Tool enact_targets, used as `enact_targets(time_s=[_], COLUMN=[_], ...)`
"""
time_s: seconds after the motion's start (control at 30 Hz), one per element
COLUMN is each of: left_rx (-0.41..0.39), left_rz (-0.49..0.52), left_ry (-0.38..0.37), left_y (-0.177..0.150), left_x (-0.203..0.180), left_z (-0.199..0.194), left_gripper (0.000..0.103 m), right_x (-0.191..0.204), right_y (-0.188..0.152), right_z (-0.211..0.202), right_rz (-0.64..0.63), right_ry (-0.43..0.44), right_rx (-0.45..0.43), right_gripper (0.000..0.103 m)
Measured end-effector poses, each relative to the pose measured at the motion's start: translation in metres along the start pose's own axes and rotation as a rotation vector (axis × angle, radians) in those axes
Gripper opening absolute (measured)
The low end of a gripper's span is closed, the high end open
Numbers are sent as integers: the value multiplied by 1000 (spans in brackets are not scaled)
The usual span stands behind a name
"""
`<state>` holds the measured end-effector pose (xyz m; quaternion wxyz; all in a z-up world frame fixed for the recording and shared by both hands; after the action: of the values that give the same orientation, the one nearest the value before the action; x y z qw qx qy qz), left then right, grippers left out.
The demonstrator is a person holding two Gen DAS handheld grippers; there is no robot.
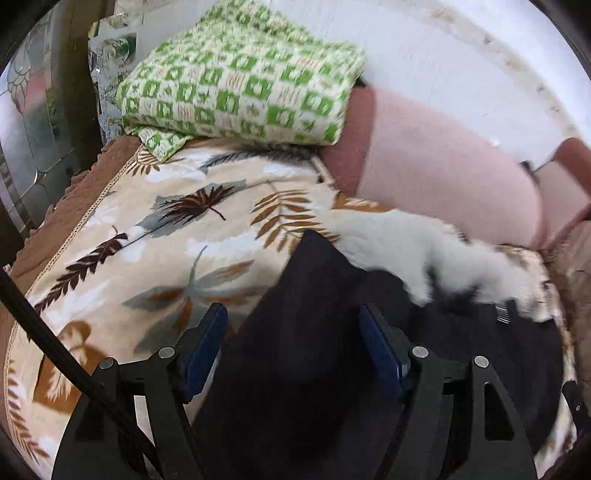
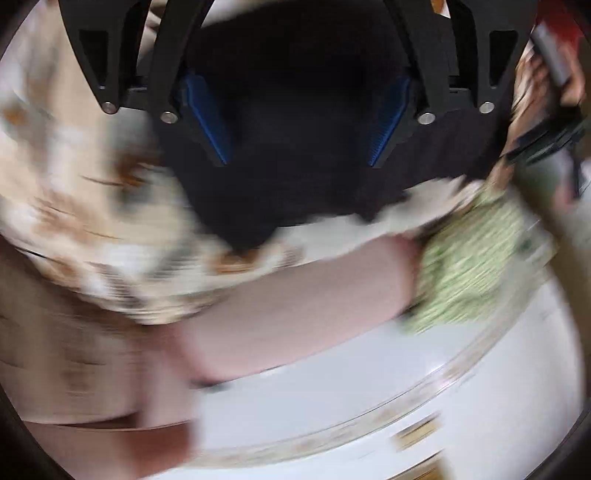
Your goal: Fold large clothes
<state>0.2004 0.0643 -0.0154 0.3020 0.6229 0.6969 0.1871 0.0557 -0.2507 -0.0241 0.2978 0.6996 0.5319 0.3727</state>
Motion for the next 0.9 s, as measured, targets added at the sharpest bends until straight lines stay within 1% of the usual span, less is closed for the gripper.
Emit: enact_targets(time_s=[0.03,0.07,0.1,0.13,0.17,0.2,0.23,0.27,0.3,0.33,0.37,0.47,0.57,0.63,0.7,0.73,0.77,0.8,0.87,0.9], left_rx=[21,42,77,115,152,183,204,220,242,254,242,217,213,174,103,60,21,-43,-185,-248], left_rz=[5,3,-12,-40,-79,-129,-180,-221,-273,-316,-333,-307,-328,-337,-287,-245,-216,-182,-107,-68], left_ry=[45,74,92,93,79,50,21,0,-30,-59,-72,-49,-67,-40,-4,18,35,58,131,160], left_y=[2,1,0,-1,-2,-4,-5,-7,-10,-12,-12,-13,-13,-14,-15,-17,-19,-23,-33,-38], left_x=[1,3,8,14,21,30,38,45,53,59,61,54,57,63,64,62,61,61,60,58], left_z=[17,29,44,57,69,80,88,95,103,109,109,106,96,72,38,17,-2,-28,-80,-101], left_gripper=[73,73,73,73,73,77,81,83,86,88,88,88,88,88,88,88,88,88,88,91], right_x=[5,9,9,7,5,3,0,-2,-2,-5,-7,-1,2,2,4,6,9,13,25,30], right_y=[5,8,11,14,15,16,18,20,18,17,17,15,14,13,15,18,19,20,15,10], right_z=[26,49,69,85,101,115,126,135,138,148,155,164,160,155,148,139,126,109,71,54], right_rz=[-40,-62,-72,-75,-78,-76,-67,-60,-60,-56,-52,-62,-71,-76,-85,-89,-98,-107,-130,-136], right_ry=[8,15,6,-2,-9,-16,-23,-23,-21,-18,-16,-26,-43,-59,-96,-128,-145,-145,-121,-110], right_rx=[44,84,104,120,152,193,215,222,227,242,248,253,231,211,220,225,208,171,110,91], right_gripper=[78,78,78,78,81,83,88,93,94,97,100,103,102,102,102,102,102,102,102,102])
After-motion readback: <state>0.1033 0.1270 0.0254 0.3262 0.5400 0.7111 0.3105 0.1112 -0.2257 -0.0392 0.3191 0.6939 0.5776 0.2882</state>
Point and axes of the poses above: each gripper's, at about its wrist camera, not at the fingertips, and z roughly the way its jaws point, x to its left, y to its top, the point moved 4 cm from there along z, roughly the way its jaws point, and after that the axes turned 7 degrees about -z, right-handed, at the moved point
